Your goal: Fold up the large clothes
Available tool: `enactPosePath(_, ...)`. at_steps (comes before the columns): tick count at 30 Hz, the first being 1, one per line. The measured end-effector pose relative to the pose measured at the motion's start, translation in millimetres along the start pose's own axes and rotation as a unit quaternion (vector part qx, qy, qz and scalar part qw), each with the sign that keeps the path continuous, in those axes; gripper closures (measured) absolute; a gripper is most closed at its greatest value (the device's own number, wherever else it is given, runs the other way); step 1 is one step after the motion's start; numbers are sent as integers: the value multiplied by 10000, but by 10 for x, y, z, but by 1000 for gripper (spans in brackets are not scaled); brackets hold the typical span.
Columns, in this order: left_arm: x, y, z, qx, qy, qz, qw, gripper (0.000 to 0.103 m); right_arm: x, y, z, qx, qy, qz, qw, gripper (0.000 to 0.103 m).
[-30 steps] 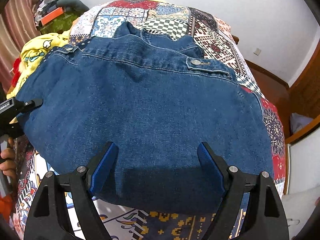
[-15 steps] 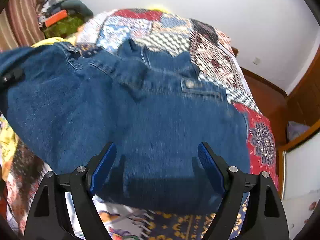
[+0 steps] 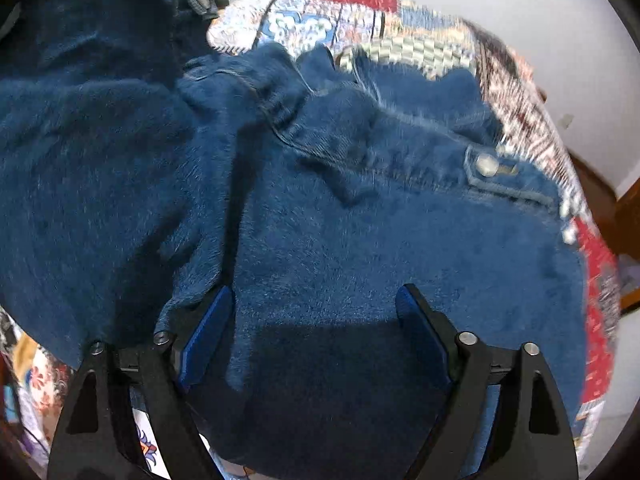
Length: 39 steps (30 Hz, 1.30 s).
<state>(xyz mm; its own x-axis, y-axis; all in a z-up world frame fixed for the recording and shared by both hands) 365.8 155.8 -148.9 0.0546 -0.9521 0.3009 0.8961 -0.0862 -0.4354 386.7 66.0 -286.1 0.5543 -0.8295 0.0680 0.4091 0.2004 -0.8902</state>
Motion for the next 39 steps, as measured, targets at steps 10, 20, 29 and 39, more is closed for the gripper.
enactPosePath(10,779,260,257,44,604,-686,9958,78,629,-461,-93,292,482,43,9984,13)
enactPosePath(20,1966,1025,-170,-939,1355,-1742,9708,78,2174,-984,-689,443,2051,-454,9767,13)
enactPosePath(29,2202,1189,-1306,-2449,2310,-2120,9175,78,2765,-1077,-1225,183,2678,-808,9599,13)
enactPosePath(39,2128,937,-1400,-3057,2102,-2518,8938,52,2577,-1294,-1068,497,2358,-642,9684,13)
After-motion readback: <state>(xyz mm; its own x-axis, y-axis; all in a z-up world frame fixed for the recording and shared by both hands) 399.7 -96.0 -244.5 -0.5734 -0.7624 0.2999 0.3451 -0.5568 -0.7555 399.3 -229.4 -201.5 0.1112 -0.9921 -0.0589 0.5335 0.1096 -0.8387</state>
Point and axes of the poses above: each gripper's, at about its wrist camera, not at the fingertips, and y roughly the way its jaws point, x to its right, z to its top, the point moved 7 cm from there along y, roughly the way its jaws point, and after that the axes turned 10 degrees about -z, right-handed, at the moved point
